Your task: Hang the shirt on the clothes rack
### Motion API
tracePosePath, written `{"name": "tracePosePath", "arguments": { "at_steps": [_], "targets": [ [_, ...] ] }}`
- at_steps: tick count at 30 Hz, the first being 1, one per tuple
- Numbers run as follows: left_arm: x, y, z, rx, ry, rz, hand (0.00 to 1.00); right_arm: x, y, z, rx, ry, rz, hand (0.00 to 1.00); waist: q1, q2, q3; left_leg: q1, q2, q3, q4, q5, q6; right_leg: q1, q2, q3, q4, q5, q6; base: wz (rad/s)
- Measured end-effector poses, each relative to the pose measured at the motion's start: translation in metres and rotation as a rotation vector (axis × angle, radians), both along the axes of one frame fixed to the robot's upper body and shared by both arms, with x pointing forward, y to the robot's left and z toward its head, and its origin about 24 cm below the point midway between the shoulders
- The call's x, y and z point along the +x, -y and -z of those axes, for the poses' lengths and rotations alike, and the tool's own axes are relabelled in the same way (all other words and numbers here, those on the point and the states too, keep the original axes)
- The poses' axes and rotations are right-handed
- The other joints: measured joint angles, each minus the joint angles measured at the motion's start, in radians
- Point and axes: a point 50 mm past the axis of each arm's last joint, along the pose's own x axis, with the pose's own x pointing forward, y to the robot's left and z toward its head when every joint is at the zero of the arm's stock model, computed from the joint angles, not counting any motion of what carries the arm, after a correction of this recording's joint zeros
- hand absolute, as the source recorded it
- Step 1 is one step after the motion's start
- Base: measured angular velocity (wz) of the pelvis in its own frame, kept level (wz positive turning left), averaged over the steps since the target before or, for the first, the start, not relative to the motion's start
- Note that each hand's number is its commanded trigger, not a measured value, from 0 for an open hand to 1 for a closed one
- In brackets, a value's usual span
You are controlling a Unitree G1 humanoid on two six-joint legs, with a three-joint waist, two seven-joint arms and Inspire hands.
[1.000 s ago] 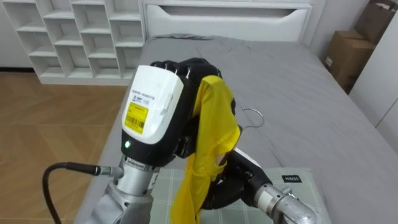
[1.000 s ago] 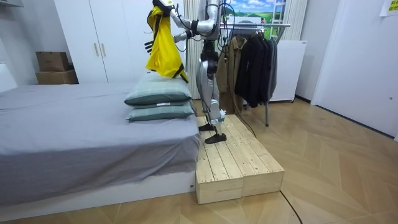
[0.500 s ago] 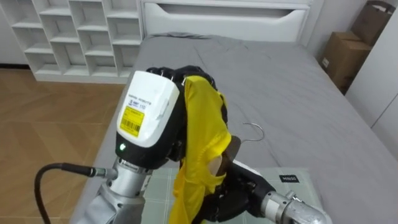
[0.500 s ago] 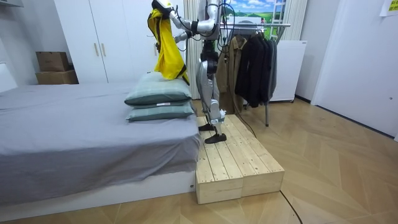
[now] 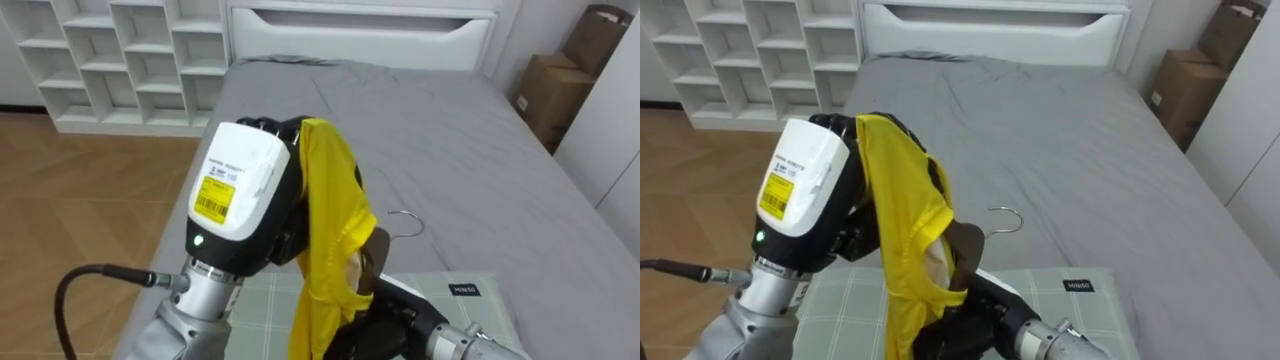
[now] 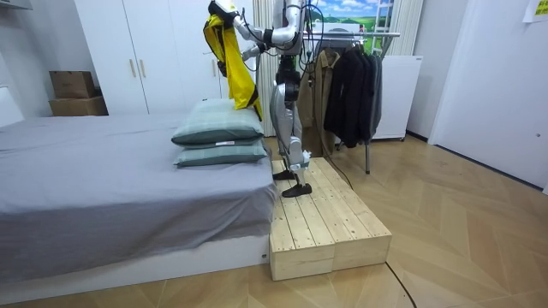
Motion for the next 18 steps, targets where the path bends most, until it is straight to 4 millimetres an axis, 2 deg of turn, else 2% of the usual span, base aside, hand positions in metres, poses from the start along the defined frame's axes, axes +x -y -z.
{"name": "tracePosePath", "arguments": {
  "at_steps": [11,18],
  "targets": [
    [-0.001,0.005,0.005,0.006,-0.026,0.006,1.00,-0.006,0.004,0.006,-0.012,-0.019,0.017,1.00,-0.003,0.005,-0.0035,0.004,0.000,0.000,0.006,0.000,0.000,0.005,0.000,-0.001,0.004,0.000,0.000,0.00],
    [-0.003,0.002,0.013,0.009,-0.058,-0.009,1.00,-0.003,0.011,0.006,-0.123,0.024,0.046,1.00,-0.012,0.006,-0.0048,0.001,0.000,-0.001,0.007,0.000,0.000,0.004,-0.001,-0.001,0.004,0.000,0.000,0.00]
  ]
}}
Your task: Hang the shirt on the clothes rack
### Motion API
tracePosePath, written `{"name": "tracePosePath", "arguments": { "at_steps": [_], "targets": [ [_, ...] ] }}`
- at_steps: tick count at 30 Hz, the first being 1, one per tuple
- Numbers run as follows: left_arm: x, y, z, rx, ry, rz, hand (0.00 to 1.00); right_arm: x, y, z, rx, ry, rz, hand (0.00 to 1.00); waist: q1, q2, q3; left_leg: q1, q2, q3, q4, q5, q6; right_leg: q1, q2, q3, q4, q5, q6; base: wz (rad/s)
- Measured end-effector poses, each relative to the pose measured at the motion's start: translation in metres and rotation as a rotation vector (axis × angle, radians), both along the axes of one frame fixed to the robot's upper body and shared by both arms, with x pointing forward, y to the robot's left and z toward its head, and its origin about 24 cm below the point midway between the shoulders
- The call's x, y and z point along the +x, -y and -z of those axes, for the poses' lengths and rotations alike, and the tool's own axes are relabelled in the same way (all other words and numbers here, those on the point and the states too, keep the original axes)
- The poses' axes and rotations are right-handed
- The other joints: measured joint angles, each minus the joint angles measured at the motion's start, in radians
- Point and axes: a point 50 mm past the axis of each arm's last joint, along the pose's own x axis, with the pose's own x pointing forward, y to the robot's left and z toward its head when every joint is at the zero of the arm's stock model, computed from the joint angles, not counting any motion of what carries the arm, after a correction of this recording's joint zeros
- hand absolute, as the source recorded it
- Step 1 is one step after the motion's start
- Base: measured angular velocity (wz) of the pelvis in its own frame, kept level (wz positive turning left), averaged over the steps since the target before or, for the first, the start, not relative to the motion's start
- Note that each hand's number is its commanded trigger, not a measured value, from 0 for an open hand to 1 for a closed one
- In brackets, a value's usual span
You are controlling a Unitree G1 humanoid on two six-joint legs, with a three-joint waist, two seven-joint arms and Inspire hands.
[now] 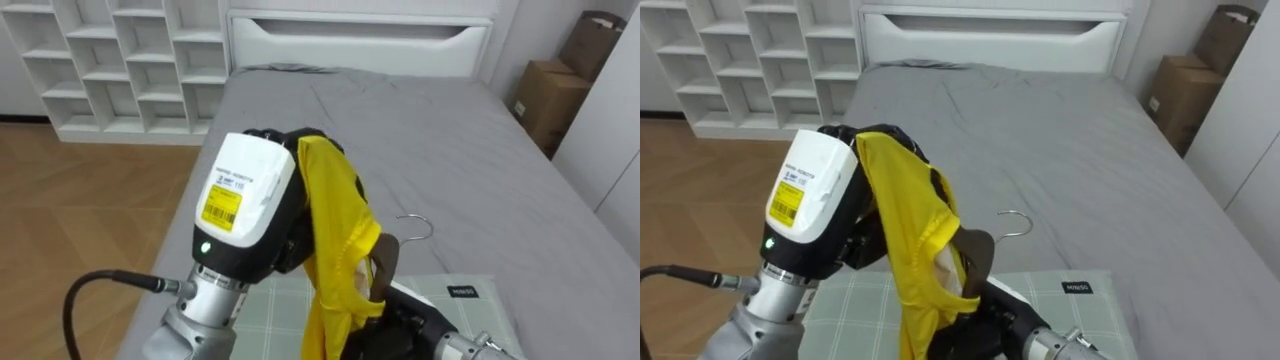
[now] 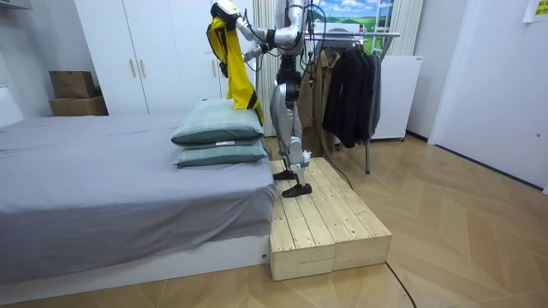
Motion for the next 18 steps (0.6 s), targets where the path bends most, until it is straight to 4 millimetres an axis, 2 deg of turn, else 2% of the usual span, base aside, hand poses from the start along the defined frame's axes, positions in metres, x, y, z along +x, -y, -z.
{"name": "tracePosePath", "arguments": {
  "at_steps": [6,11,14,18],
  "targets": [
    [-0.004,-0.008,0.011,0.057,-0.034,-0.024,1.00,0.007,0.024,-0.005,-0.242,0.097,0.045,1.00,-0.015,0.000,-0.0004,-0.010,-0.007,0.000,0.005,0.000,0.000,-0.008,0.000,-0.002,0.001,0.000,0.000,0.00],
    [-0.004,-0.008,0.011,0.089,-0.027,-0.032,1.00,0.018,0.039,-0.024,-0.397,0.239,0.116,1.00,-0.027,-0.002,-0.0015,-0.024,-0.002,0.004,0.009,0.000,0.000,-0.027,0.000,0.000,0.012,0.000,0.000,-0.03],
    [-0.002,-0.018,0.010,0.095,-0.024,-0.083,1.00,0.024,0.044,-0.041,-0.482,0.348,0.154,1.00,-0.040,-0.005,-0.0031,-0.024,-0.001,0.012,0.007,0.000,0.000,-0.033,0.001,0.004,0.016,0.000,0.000,-0.08],
    [-0.007,-0.021,0.018,0.094,-0.061,-0.092,1.00,0.026,0.053,-0.050,-0.581,0.416,0.189,1.00,-0.039,-0.028,-0.0162,-0.020,0.000,0.017,0.006,0.000,0.000,-0.033,0.003,0.014,0.017,0.000,0.000,-0.05]
  ]
}}
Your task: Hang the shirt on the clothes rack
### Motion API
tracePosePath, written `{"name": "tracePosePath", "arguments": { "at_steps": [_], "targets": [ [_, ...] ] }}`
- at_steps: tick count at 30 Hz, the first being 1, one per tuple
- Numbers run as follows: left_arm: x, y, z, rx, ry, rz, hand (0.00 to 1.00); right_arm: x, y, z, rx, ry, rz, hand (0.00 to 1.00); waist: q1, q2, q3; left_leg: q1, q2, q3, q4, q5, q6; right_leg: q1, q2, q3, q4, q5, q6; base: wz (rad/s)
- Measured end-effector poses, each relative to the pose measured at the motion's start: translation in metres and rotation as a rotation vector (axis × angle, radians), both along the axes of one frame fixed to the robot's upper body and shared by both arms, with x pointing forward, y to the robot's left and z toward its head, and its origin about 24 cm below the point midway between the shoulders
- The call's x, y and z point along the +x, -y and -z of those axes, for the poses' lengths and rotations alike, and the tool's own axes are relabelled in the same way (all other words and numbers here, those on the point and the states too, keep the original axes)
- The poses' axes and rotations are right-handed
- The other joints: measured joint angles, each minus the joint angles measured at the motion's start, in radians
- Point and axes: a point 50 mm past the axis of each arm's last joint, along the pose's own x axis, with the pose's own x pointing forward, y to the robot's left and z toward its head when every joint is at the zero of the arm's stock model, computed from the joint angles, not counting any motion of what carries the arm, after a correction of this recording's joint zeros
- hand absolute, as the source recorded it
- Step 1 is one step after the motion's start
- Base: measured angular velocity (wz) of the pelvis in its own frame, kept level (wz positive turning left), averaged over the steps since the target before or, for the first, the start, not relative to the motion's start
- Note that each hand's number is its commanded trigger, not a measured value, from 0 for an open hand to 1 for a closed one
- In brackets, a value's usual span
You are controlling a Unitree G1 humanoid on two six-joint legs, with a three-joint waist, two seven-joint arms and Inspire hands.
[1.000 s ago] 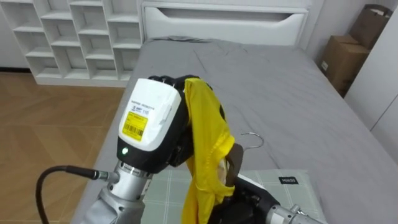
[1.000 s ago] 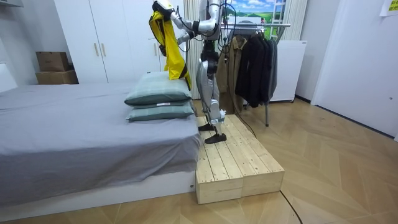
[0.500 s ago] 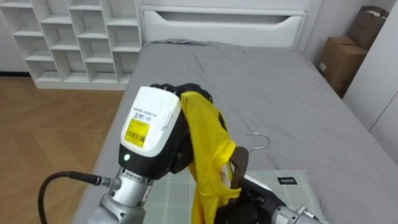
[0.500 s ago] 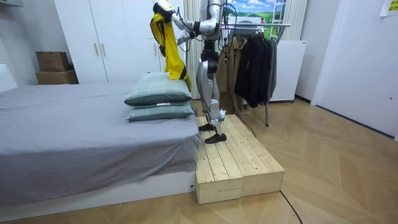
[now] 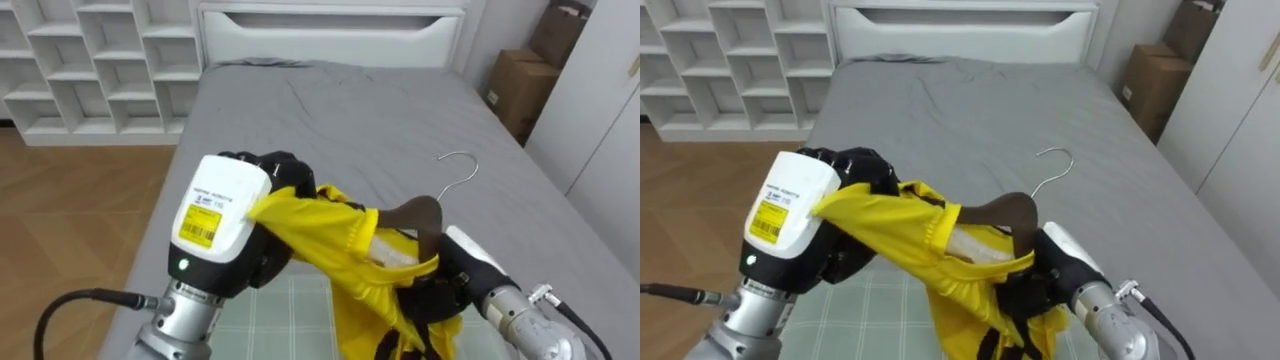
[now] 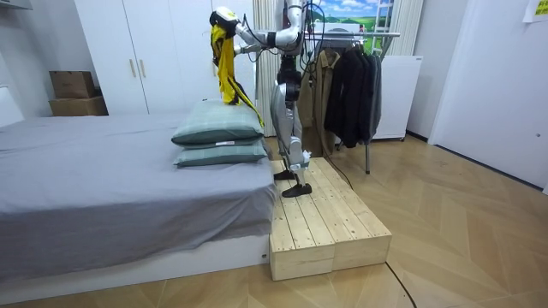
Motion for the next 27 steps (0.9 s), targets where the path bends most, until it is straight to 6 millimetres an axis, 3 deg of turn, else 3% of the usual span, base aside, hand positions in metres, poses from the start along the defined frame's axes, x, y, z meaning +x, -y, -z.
{"name": "tracePosePath", "arguments": {
  "at_steps": [4,21,24,25,26,27],
  "targets": [
    [-0.001,-0.001,0.004,0.012,-0.030,0.002,1.00,0.002,0.006,-0.008,-0.080,0.045,0.006,1.00,0.006,-0.014,0.0027,0.006,0.000,0.007,-0.001,0.000,0.000,0.003,-0.001,0.007,0.000,0.000,-0.001,-0.03],
    [-0.005,-0.009,0.009,-0.015,-0.093,-0.010,1.00,0.005,0.010,-0.034,-0.219,0.186,0.006,1.00,0.005,-0.016,0.0117,0.004,-0.005,0.009,-0.012,0.000,0.000,-0.003,0.002,0.013,-0.004,0.000,0.000,0.00],
    [-0.005,-0.011,0.012,-0.048,-0.130,-0.019,0.60,0.005,0.009,-0.037,-0.226,0.200,0.007,1.00,0.006,-0.016,0.0119,0.007,-0.005,0.017,-0.019,0.000,0.000,-0.006,0.003,0.019,-0.005,0.000,0.000,-0.04],
    [-0.005,-0.013,0.015,-0.050,-0.151,-0.023,0.54,0.005,0.009,-0.037,-0.234,0.202,0.005,1.00,0.006,-0.017,0.0125,0.008,-0.005,0.025,-0.022,0.000,0.000,-0.007,0.003,0.019,-0.005,0.000,0.000,-0.08],
    [-0.006,-0.013,0.016,-0.049,-0.162,-0.025,0.05,0.005,0.009,-0.037,-0.239,0.202,0.004,1.00,0.006,-0.017,0.0126,0.010,-0.005,0.027,-0.025,0.000,0.000,-0.007,0.003,0.019,-0.005,0.000,0.000,-0.10],
    [-0.007,-0.015,0.021,-0.059,-0.192,-0.030,0.00,0.005,0.008,-0.037,-0.248,0.200,0.001,1.00,0.006,-0.018,0.0128,0.014,-0.005,0.033,-0.028,0.000,0.000,-0.007,0.003,0.020,-0.005,0.000,0.000,-0.09]
  ]
}}
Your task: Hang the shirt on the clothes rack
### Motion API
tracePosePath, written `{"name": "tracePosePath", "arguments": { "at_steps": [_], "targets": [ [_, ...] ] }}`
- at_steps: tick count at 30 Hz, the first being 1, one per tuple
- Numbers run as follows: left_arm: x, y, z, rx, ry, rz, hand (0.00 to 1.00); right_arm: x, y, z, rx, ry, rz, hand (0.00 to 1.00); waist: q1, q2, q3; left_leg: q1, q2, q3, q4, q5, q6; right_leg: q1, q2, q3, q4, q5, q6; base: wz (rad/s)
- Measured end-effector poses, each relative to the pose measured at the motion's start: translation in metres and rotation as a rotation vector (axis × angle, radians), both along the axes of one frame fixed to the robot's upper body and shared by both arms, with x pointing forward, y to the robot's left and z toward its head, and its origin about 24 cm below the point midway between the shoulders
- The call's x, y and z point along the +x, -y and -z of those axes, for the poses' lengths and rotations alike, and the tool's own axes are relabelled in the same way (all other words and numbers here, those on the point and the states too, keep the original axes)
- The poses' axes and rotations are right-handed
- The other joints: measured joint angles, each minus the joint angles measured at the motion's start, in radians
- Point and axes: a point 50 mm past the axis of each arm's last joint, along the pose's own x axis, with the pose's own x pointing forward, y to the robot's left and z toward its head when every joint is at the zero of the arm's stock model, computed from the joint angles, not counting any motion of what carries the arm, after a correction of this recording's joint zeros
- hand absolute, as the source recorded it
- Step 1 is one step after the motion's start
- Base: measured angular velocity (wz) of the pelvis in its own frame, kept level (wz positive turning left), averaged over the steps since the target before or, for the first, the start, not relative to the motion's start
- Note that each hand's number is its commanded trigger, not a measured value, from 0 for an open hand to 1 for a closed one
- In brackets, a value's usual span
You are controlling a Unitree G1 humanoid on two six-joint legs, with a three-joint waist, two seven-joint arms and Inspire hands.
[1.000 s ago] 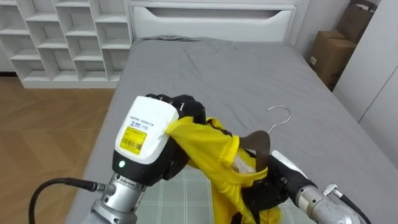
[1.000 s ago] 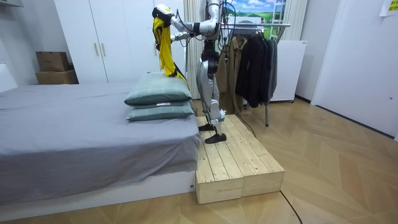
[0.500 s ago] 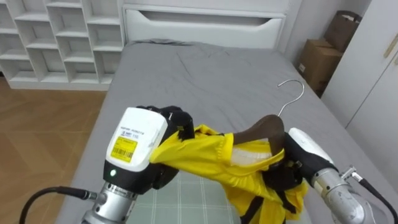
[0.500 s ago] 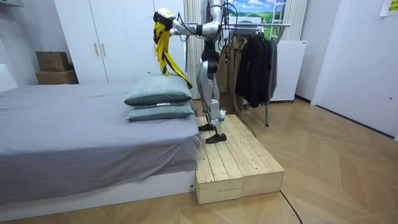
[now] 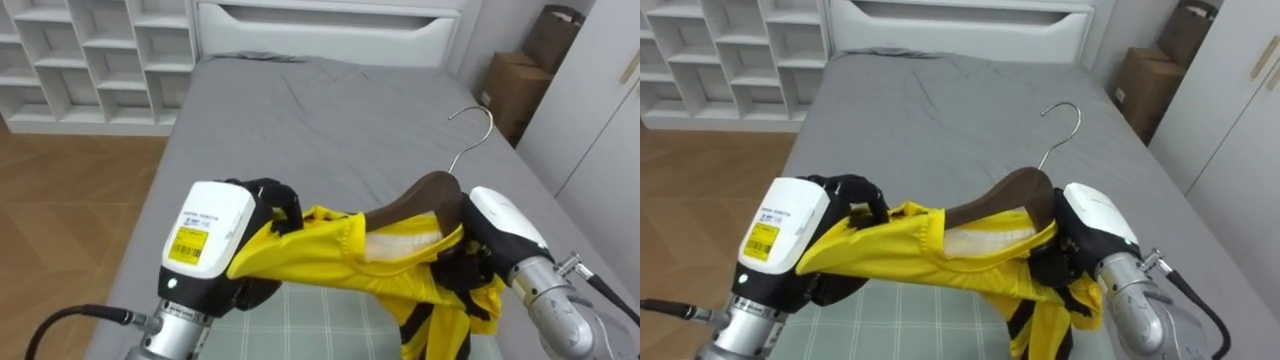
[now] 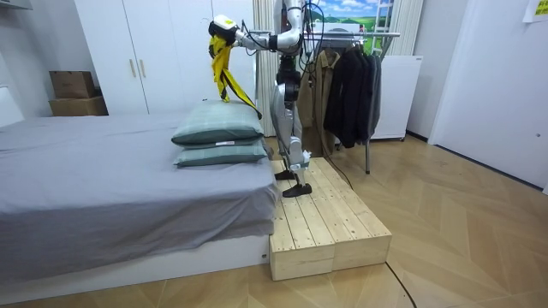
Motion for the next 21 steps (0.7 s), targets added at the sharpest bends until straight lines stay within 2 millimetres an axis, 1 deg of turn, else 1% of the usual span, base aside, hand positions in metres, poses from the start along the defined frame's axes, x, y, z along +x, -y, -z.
{"name": "tracePosePath", "arguments": {
  "at_steps": [4,7,9,11,13,14,16,21],
  "targets": [
    [0.001,-0.005,0.017,0.015,-0.108,-0.025,0.00,0.000,-0.001,0.000,-0.053,0.002,-0.004,1.00,-0.001,-0.003,0.0009,-0.006,0.005,0.005,0.000,0.000,0.000,-0.010,-0.001,0.001,0.003,0.000,0.000,-0.05],
    [0.002,-0.006,0.023,0.037,-0.164,-0.032,0.00,0.000,-0.002,-0.002,-0.095,0.014,-0.009,1.00,-0.001,-0.005,0.0007,-0.016,0.005,0.004,0.003,0.000,0.000,-0.019,-0.002,0.000,0.004,0.000,0.000,0.00],
    [0.002,-0.006,0.024,0.043,-0.182,-0.031,0.00,0.000,-0.003,-0.003,-0.097,0.020,-0.013,1.00,0.002,-0.005,0.0007,-0.017,0.005,0.003,0.003,0.000,0.000,-0.021,0.000,0.003,0.004,0.000,0.000,0.00],
    [0.003,-0.007,0.030,0.043,-0.218,-0.035,0.00,0.000,-0.002,-0.003,-0.096,0.018,-0.013,1.00,0.002,-0.005,0.0007,-0.012,0.005,0.002,0.003,0.000,0.000,-0.016,0.001,0.004,0.003,0.000,0.000,0.00],
    [0.002,-0.009,0.045,0.056,-0.301,-0.045,0.00,-0.001,-0.002,-0.001,-0.101,0.006,-0.016,1.00,0.004,-0.006,0.0014,0.004,0.005,0.001,-0.003,0.000,0.000,0.000,0.004,0.008,0.000,0.000,0.000,0.00],
    [0.001,-0.009,0.049,0.059,-0.320,-0.048,0.00,-0.002,-0.002,0.000,-0.108,0.005,-0.018,1.00,0.003,-0.007,0.0021,0.007,0.005,0.001,-0.004,0.000,0.000,0.002,0.004,0.010,-0.001,0.000,0.000,0.00],
    [-0.003,-0.010,0.059,0.058,-0.379,-0.048,0.00,-0.002,-0.004,0.000,-0.123,0.006,-0.031,1.00,0.002,-0.012,0.0054,0.008,0.006,0.001,-0.004,0.000,0.000,0.002,0.005,0.014,-0.001,0.000,0.000,-0.03],
    [-0.006,-0.011,0.076,-0.010,-0.502,-0.056,0.00,-0.004,-0.005,0.003,-0.123,-0.003,-0.039,1.00,0.004,-0.016,0.0058,0.008,0.005,0.001,-0.003,0.000,0.000,0.002,0.002,0.014,-0.001,0.000,0.000,0.00]
  ]
}}
